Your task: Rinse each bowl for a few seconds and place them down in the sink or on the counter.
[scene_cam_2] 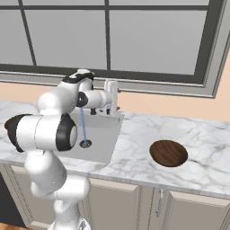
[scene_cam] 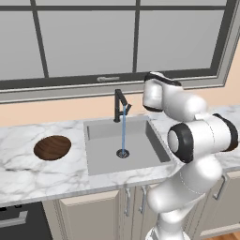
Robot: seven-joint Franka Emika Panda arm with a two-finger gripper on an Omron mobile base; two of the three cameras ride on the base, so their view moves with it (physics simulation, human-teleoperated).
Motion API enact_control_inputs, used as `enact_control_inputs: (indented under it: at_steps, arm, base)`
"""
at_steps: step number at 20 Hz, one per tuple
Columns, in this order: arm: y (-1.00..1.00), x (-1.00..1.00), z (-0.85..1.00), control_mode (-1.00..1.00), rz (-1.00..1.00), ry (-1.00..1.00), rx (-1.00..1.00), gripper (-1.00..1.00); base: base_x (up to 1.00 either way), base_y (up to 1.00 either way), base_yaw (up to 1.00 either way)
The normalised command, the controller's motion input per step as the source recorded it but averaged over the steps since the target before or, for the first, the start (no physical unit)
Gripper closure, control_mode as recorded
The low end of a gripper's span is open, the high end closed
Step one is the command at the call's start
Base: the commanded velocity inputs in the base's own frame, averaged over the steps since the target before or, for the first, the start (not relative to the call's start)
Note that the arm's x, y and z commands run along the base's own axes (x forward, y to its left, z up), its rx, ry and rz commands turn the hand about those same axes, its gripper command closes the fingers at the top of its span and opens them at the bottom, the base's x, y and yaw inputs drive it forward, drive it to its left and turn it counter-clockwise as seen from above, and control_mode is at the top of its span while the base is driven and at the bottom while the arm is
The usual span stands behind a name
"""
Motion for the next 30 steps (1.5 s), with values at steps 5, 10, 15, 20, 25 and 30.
enact_control_inputs:
  at_steps: [5, 10, 15, 20, 25, 30]
  arm:
    - [-0.07, -0.67, 0.13, -1.0, -0.16, -0.17, 0.05, -1.0]
    - [-0.04, -0.6, 0.05, -1.0, -0.14, -0.18, 0.07, -1.0]
    - [-0.01, -0.44, 0.0, -1.0, -0.21, -0.04, 0.18, -1.0]
    - [0.0, -0.16, 0.04, -1.0, -0.23, 0.03, 0.23, -1.0]
    - [-0.05, -0.04, 0.07, -1.0, -0.18, 0.1, 0.27, -1.0]
    - [-0.03, 0.0, 0.01, -1.0, -0.15, 0.18, 0.25, -1.0]
  base:
    - [0.0, 0.0, 0.0]
    - [0.0, 0.0, 0.0]
    - [0.0, 0.0, 0.0]
    - [0.0, 0.0, 0.0]
    - [0.0, 0.0, 0.0]
    - [0.0, 0.0, 0.0]
